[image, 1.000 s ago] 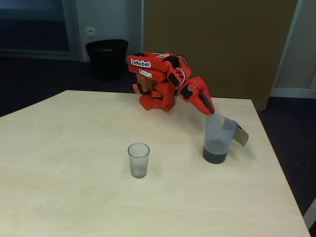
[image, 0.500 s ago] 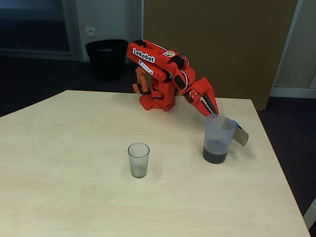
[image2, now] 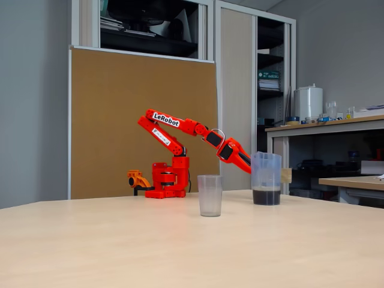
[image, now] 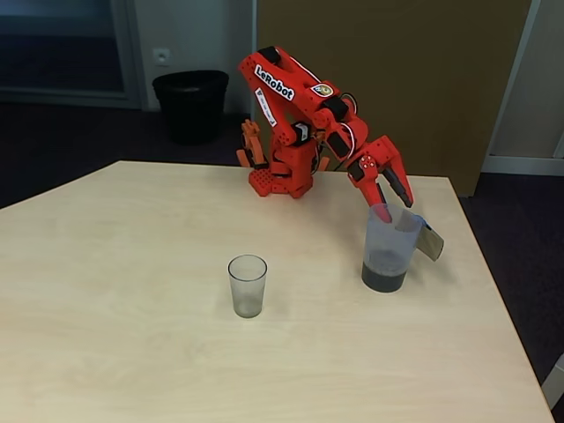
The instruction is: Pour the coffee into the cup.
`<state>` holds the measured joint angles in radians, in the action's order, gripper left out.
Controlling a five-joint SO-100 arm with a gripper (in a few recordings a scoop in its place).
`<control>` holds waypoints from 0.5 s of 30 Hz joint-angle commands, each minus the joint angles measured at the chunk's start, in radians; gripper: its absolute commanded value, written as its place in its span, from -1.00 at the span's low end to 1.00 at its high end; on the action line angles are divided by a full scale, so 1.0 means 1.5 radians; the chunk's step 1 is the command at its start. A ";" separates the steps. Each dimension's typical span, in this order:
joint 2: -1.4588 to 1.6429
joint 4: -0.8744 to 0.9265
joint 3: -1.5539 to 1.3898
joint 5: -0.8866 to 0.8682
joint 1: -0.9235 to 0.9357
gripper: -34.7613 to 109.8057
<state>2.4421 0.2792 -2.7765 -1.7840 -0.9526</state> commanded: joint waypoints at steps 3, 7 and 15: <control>-0.069 -0.053 0.054 0.029 0.007 -0.21; -0.129 -0.091 0.085 0.046 0.013 -0.22; -0.227 -0.161 0.128 0.091 0.029 -0.22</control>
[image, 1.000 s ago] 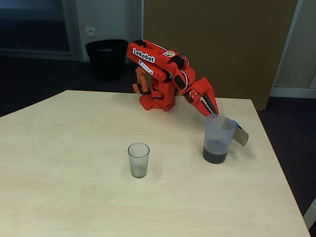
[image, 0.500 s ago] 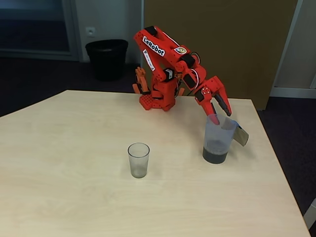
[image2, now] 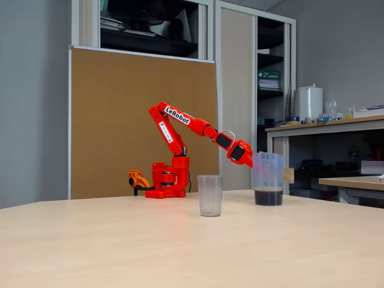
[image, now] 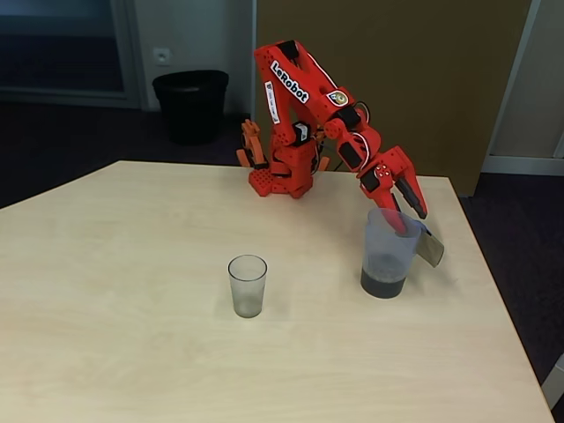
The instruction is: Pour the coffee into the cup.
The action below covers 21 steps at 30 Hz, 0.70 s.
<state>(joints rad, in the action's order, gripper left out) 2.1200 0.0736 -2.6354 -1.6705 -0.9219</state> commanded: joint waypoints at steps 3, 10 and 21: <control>-0.047 -0.050 0.049 0.041 0.017 -0.22; -0.121 -0.083 0.096 0.087 0.043 -0.21; -0.201 -0.129 0.146 0.135 0.072 -0.24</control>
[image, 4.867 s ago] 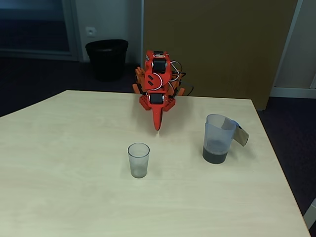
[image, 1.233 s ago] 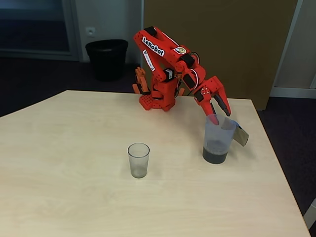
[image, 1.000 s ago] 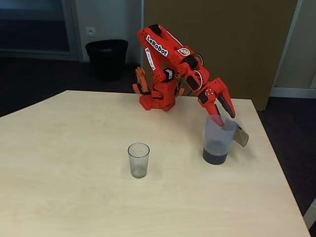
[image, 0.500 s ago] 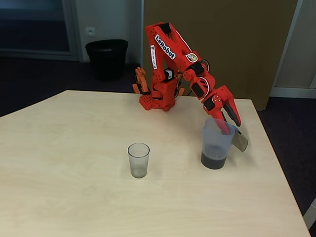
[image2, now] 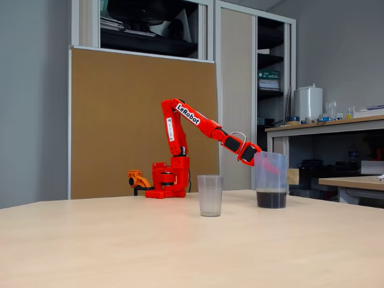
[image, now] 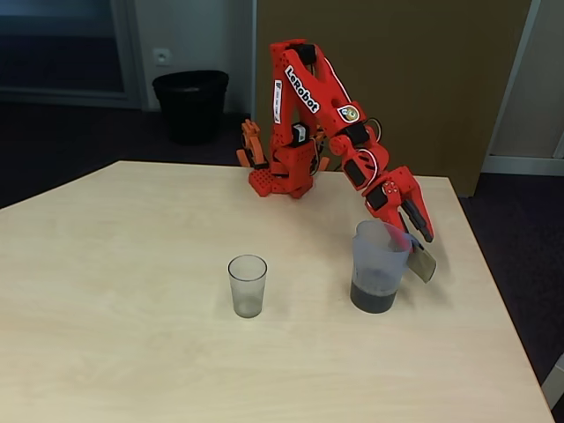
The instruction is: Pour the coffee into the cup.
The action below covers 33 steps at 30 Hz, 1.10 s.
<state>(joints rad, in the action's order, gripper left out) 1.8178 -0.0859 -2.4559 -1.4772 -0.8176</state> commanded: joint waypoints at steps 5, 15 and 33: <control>-0.021 -0.035 0.036 0.025 0.010 -0.25; -0.067 -0.083 0.054 0.071 0.037 -0.24; -0.116 -0.146 0.055 0.095 0.078 -0.21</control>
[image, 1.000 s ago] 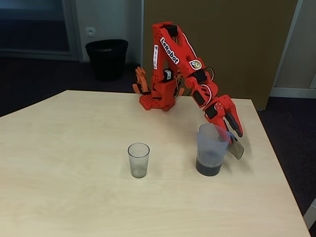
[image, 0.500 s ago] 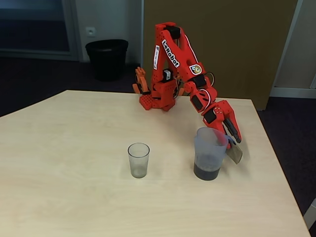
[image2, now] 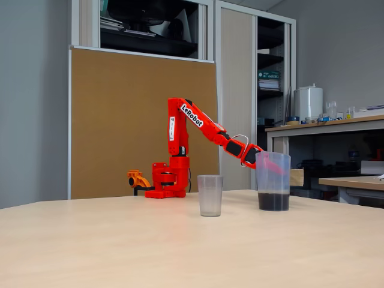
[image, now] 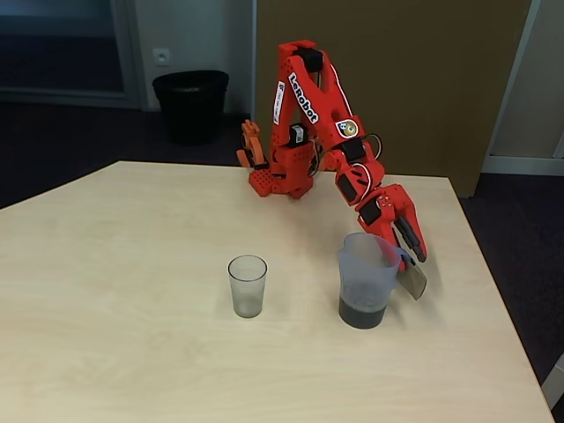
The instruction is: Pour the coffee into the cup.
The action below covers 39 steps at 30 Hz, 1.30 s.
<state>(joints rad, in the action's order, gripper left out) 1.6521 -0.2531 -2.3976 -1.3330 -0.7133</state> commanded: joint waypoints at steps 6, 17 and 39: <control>-0.031 -0.056 0.024 -0.004 0.024 -0.21; -0.040 -0.048 0.037 -0.002 0.040 -0.33; -0.002 0.009 0.055 0.009 0.086 -0.52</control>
<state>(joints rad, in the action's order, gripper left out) 1.5785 -0.2592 -2.3363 -1.3054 -0.6075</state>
